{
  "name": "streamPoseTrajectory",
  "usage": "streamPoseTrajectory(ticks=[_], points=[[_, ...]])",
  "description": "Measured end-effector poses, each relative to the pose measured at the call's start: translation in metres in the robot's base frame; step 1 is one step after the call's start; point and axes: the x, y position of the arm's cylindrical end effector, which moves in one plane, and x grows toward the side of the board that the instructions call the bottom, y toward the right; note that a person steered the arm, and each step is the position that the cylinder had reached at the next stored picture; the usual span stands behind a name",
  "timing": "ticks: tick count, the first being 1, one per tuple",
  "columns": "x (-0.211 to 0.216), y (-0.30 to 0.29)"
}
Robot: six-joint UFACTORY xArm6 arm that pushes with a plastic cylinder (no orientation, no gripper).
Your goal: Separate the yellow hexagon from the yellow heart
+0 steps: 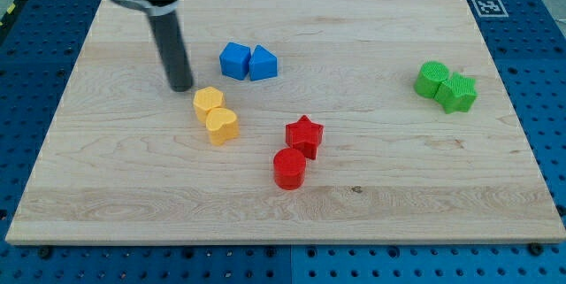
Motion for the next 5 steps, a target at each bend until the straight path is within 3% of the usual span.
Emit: streamPoseTrajectory(ticks=[1,2,5], points=[[0.031,-0.012],[0.032,-0.013],[0.031,0.085]])
